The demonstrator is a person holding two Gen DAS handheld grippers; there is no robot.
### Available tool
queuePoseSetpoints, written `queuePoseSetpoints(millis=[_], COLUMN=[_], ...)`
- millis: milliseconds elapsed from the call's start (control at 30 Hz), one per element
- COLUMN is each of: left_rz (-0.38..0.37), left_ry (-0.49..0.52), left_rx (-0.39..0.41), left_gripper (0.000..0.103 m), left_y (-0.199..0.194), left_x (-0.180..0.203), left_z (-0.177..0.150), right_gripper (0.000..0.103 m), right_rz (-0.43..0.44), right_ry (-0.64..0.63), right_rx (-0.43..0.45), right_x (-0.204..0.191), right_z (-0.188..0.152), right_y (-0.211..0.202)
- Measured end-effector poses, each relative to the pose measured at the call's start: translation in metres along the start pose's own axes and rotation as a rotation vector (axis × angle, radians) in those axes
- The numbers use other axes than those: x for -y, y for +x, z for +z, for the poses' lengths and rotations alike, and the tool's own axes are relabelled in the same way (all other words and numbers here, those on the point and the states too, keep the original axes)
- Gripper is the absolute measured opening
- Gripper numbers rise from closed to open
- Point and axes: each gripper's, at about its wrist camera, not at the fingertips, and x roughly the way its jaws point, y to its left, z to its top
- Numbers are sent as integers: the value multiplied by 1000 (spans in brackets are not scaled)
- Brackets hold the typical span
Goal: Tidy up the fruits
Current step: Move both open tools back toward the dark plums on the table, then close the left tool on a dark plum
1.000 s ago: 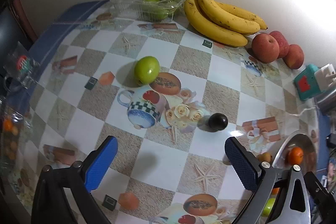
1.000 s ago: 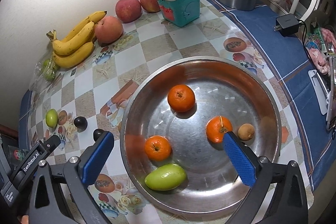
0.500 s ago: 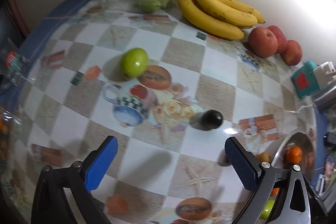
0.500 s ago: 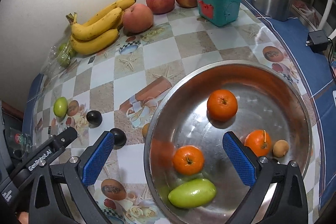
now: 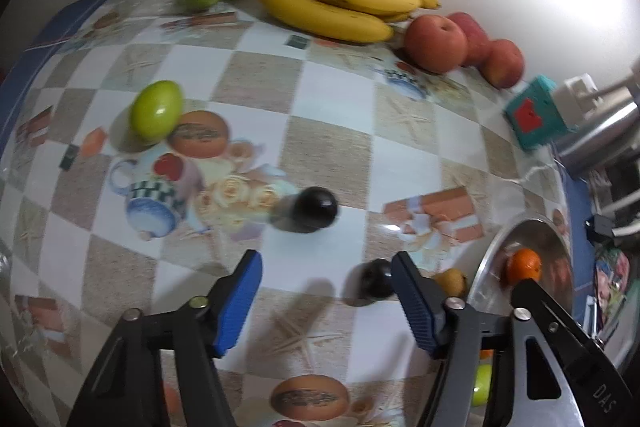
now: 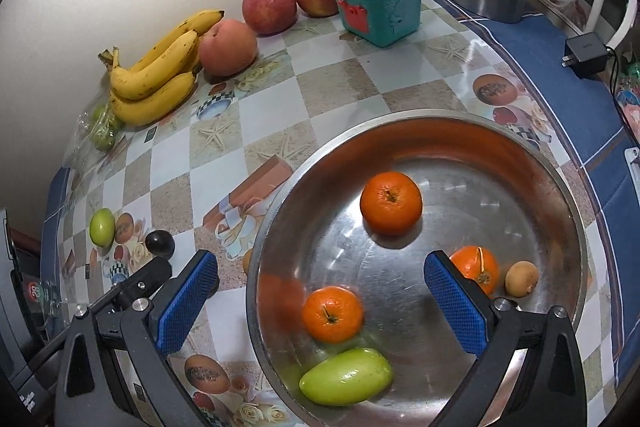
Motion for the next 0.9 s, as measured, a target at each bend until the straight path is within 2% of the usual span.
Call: queuePoseSetpoints(millis=[100, 200, 433, 900], left_rz=[-23, -36, -66, -60], left_ry=[26, 48, 64, 86], left_rx=[-7, -12, -40, -62], left_gripper=[61, 51, 47, 37], left_y=[2, 4, 13, 26], left_x=[6, 13, 20, 28], left_z=[-2, -4, -7, -11], right_gripper=[103, 103, 103, 103], right_rz=[-2, -3, -8, -22], right_ry=[0, 0, 22, 21], right_rx=[-1, -2, -4, -9], right_x=[0, -1, 5, 4], right_z=[0, 0, 0, 0], right_y=[-1, -1, -3, -3])
